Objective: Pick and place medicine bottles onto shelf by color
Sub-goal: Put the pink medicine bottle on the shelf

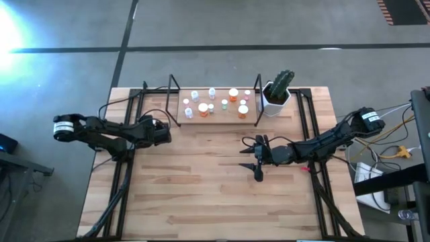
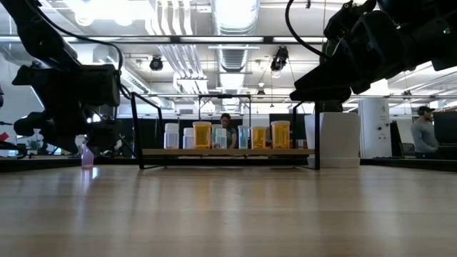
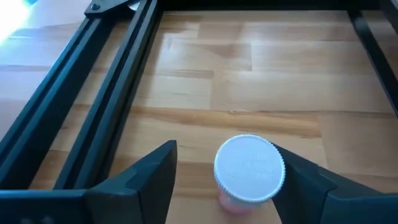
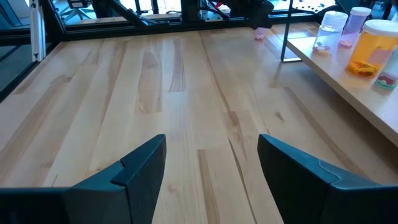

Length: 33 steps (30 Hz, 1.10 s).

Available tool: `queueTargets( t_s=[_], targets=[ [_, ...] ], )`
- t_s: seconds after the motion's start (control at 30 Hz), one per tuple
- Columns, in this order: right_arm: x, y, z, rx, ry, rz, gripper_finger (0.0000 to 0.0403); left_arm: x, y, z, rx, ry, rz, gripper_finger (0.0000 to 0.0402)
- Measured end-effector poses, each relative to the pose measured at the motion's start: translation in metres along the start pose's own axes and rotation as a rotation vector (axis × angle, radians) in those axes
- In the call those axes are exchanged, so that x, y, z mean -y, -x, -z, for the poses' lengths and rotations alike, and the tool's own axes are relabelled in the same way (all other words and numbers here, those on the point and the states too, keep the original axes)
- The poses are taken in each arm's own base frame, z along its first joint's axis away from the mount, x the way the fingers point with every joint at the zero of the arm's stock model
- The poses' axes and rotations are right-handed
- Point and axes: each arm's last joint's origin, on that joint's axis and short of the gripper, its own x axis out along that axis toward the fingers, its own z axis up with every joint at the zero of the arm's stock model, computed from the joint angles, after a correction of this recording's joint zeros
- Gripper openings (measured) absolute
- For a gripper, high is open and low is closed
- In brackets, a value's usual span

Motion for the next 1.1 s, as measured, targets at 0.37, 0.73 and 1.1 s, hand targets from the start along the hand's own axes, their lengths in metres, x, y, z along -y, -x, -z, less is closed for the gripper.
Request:
queueTargets(
  t_s=[0.37,0.73,1.1],
  targets=[
    [0.000,0.000,0.000,-0.001,-0.006,0.000,0.0244,0.007,0.013,-0.002,-0.117,-0.078,0.111,0.0198],
    [0.000,0.000,0.000,-0.001,-0.015,0.000,0.0244,0.003,0.020,-0.005,-0.101,-0.077,0.139,0.0198],
    [0.000,0.000,0.000,-0.001,-0.014,0.000,0.0244,0.001,0.017,-0.004,-0.032,-0.079,0.114,0.0198]
  ],
)
